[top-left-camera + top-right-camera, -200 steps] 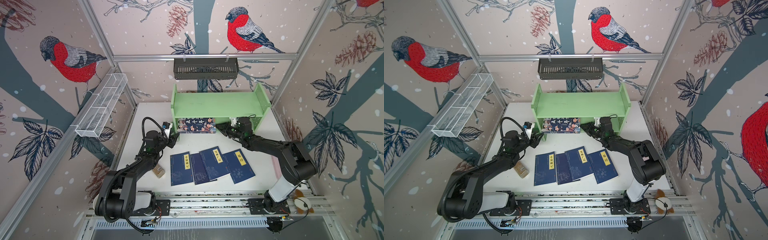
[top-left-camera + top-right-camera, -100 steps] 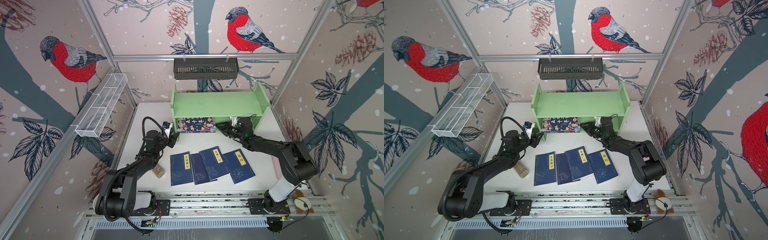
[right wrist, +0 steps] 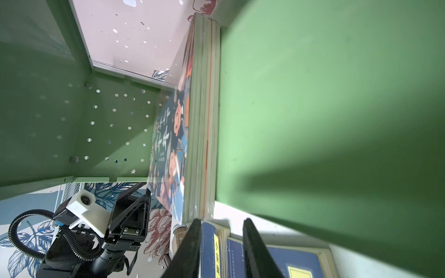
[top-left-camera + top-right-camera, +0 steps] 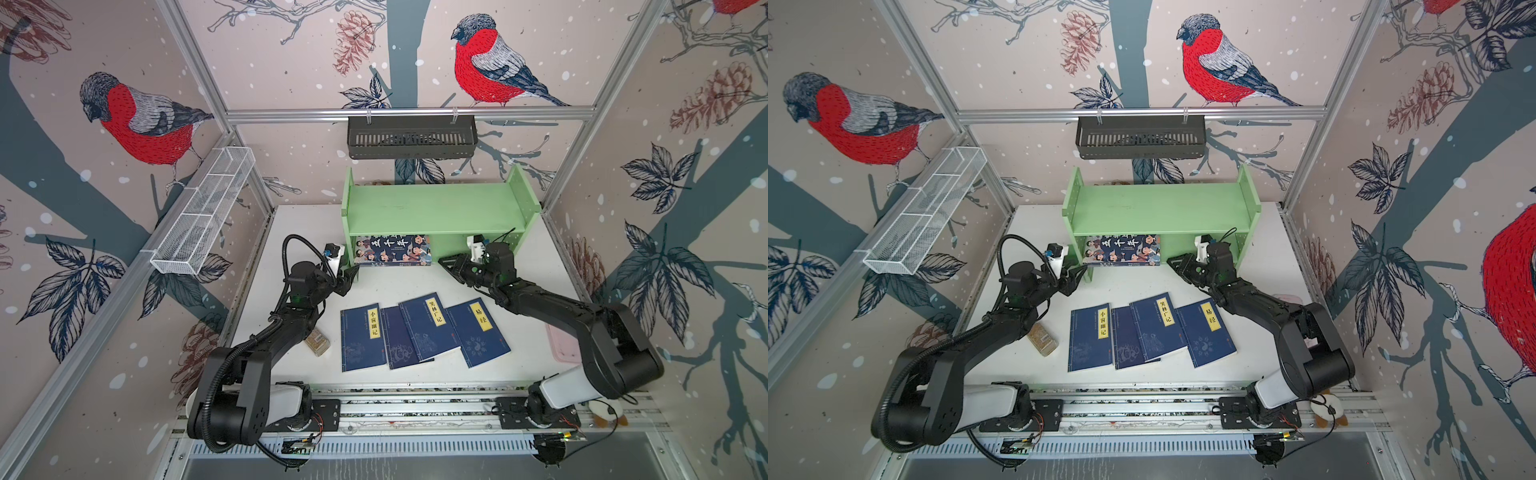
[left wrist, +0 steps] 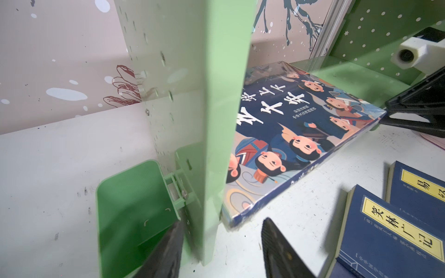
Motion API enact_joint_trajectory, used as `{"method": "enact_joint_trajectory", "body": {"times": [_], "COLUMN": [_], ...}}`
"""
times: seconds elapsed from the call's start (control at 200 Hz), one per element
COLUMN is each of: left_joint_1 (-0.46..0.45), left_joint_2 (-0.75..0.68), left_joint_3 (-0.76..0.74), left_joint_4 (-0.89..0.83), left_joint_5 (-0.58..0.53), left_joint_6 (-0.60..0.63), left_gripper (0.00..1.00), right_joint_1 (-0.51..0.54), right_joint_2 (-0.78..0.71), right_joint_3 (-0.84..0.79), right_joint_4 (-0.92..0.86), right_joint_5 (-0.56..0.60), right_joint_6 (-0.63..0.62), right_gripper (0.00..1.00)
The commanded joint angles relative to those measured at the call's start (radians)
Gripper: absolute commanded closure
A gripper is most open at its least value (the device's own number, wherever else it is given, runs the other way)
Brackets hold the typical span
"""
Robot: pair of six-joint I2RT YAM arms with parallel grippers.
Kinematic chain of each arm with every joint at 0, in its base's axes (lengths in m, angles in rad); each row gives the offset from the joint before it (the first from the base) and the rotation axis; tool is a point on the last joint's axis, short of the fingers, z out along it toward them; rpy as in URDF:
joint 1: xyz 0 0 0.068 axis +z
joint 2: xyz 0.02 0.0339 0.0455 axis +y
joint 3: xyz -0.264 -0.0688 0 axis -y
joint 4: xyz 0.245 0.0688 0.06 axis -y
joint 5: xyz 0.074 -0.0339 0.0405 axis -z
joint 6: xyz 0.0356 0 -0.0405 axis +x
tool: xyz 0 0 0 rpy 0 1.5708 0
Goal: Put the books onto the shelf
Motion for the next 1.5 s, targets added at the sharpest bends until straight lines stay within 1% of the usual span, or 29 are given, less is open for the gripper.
{"method": "enact_joint_trajectory", "body": {"times": [0.0,0.24,0.395,0.82,1.496], "left_joint_1": [0.0,0.0,-0.001,0.0,0.0], "left_joint_2": [-0.003,0.007,0.012,0.03,0.029], "left_joint_3": [-0.002,0.007,0.016,0.021,0.015], "left_joint_4": [0.025,0.031,0.028,0.034,0.043], "left_joint_5": [0.007,0.004,0.0,-0.009,-0.01], "left_joint_6": [0.024,0.016,0.014,0.02,0.019], "left_gripper": [0.48,0.5,0.5,0.53,0.54], "right_joint_1": [0.012,0.055,0.064,0.076,0.076], "right_joint_2": [-0.03,-0.007,0.029,0.087,0.129], "right_joint_3": [-0.016,-0.014,-0.003,0.035,0.082], "right_joint_4": [-0.012,0.04,0.079,0.109,0.113], "right_joint_5": [-0.002,-0.028,-0.039,-0.044,-0.042], "right_joint_6": [-0.021,-0.001,0.016,0.027,0.038], "right_gripper": [0.73,0.79,0.81,0.82,0.82]}}
